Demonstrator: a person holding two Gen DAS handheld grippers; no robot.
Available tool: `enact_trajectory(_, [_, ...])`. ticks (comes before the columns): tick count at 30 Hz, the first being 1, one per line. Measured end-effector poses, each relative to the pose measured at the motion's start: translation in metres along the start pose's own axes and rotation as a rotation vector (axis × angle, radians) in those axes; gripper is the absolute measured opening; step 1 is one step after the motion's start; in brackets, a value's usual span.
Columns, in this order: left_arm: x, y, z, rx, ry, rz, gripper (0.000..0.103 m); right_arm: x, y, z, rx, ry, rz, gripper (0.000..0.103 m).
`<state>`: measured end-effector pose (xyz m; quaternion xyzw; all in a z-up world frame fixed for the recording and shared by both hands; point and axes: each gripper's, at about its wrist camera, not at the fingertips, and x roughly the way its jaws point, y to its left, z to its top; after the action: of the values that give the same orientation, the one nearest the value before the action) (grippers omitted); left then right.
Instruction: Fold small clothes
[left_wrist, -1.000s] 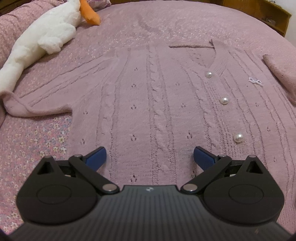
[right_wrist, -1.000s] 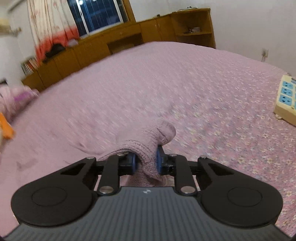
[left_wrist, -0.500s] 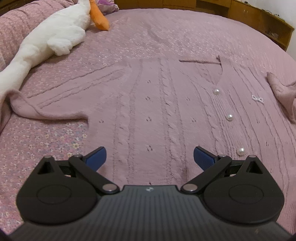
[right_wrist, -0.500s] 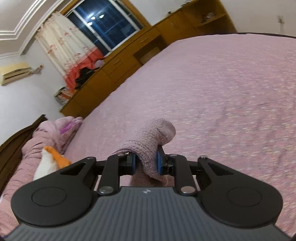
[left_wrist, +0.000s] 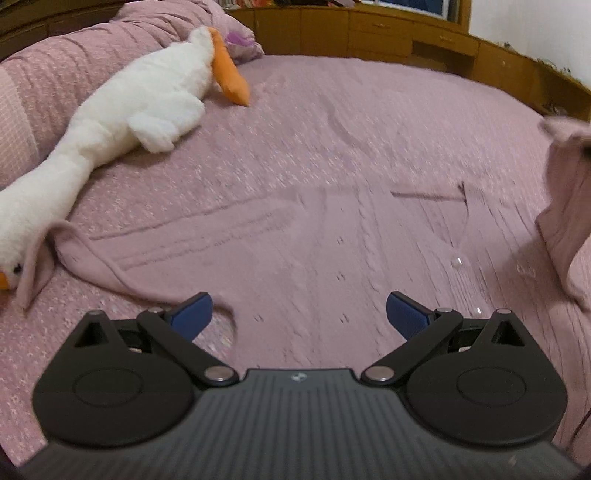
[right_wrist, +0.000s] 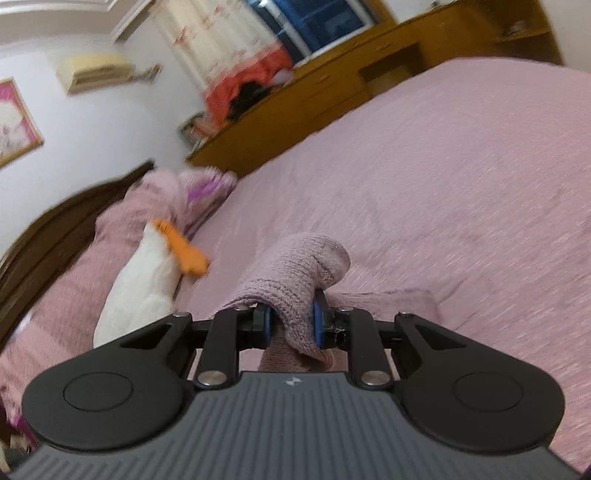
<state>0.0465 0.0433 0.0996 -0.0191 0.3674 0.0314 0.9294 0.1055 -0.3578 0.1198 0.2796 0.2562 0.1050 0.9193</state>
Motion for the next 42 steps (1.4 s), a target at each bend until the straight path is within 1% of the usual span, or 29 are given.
enact_trajectory(4, [0.009, 0.013, 0.004, -0.024, -0.001, 0.005, 0.102, 0.040, 0.030, -0.037, -0.038, 0.094, 0.019, 0.023])
enact_trajectory(6, [0.018, 0.017, 0.004, -0.035, 0.007, 0.007, 0.102, 0.061, 0.035, -0.054, -0.061, 0.138, 0.017, 0.023])
enact_trajectory(7, [0.022, 0.018, 0.003, -0.035, 0.011, 0.011, 0.102, 0.072, 0.033, -0.061, -0.072, 0.157, 0.012, 0.023])
enact_trajectory(9, [0.032, 0.018, 0.001, -0.023, 0.019, 0.024, 0.102, 0.096, 0.034, -0.080, -0.105, 0.208, -0.026, 0.025])
enact_trajectory(10, [0.036, 0.017, 0.000, -0.017, 0.023, 0.030, 0.102, 0.110, 0.033, -0.088, -0.115, 0.236, -0.051, 0.029])
enact_trajectory(12, [0.044, 0.016, -0.001, -0.008, 0.035, 0.022, 0.102, 0.130, 0.029, -0.105, -0.116, 0.297, -0.084, 0.043])
enact_trajectory(13, [0.046, 0.016, -0.002, -0.003, 0.040, 0.016, 0.102, 0.136, 0.026, -0.111, -0.114, 0.324, -0.082, 0.047])
enact_trajectory(14, [0.050, 0.013, -0.002, 0.008, 0.046, 0.011, 0.102, 0.141, 0.025, -0.115, -0.115, 0.334, -0.076, 0.054])
enact_trajectory(15, [0.054, 0.009, -0.002, 0.033, 0.053, 0.015, 0.102, 0.141, 0.025, -0.118, -0.125, 0.328, -0.072, 0.058])
enact_trajectory(18, [0.064, -0.006, -0.002, 0.112, 0.066, 0.031, 0.102, 0.132, 0.028, -0.120, -0.157, 0.329, -0.072, 0.062])
enact_trajectory(22, [0.070, -0.023, 0.000, 0.170, 0.065, -0.012, 0.102, 0.107, 0.024, -0.108, -0.156, 0.314, -0.052, 0.067])
enact_trajectory(24, [0.069, -0.034, 0.000, 0.203, 0.050, -0.038, 0.102, 0.092, 0.018, -0.101, -0.173, 0.295, -0.064, 0.068])
enact_trajectory(26, [0.068, -0.045, 0.001, 0.243, 0.031, -0.055, 0.102, 0.073, 0.013, -0.096, -0.201, 0.276, -0.097, 0.069])
enact_trajectory(29, [0.070, -0.061, 0.001, 0.282, 0.017, -0.061, 0.102, 0.050, -0.002, -0.094, -0.247, 0.246, -0.188, 0.069])
enact_trajectory(31, [0.074, -0.070, 0.001, 0.300, 0.015, -0.081, 0.101, 0.037, -0.014, -0.092, -0.244, 0.225, -0.239, 0.070])
enact_trajectory(33, [0.075, -0.080, -0.001, 0.336, -0.003, -0.106, 0.098, 0.026, -0.027, -0.092, -0.218, 0.207, -0.266, 0.070])
enact_trajectory(35, [0.077, -0.090, -0.003, 0.376, -0.035, -0.104, 0.094, 0.015, -0.038, -0.095, -0.195, 0.191, -0.289, 0.070])
enact_trajectory(37, [0.081, -0.101, -0.003, 0.419, -0.037, -0.089, 0.081, 0.006, -0.046, -0.099, -0.170, 0.171, -0.311, 0.070])
enact_trajectory(39, [0.086, -0.108, -0.002, 0.441, -0.043, -0.100, 0.075, 0.001, -0.056, -0.103, -0.129, 0.164, -0.313, 0.070])
enact_trajectory(41, [0.088, -0.112, -0.001, 0.467, -0.072, -0.126, 0.072, 0.002, -0.064, -0.108, -0.078, 0.172, -0.290, 0.070])
enact_trajectory(42, [0.088, -0.114, -0.001, 0.480, -0.089, -0.135, 0.065, 0.003, -0.068, -0.111, -0.053, 0.177, -0.280, 0.070])
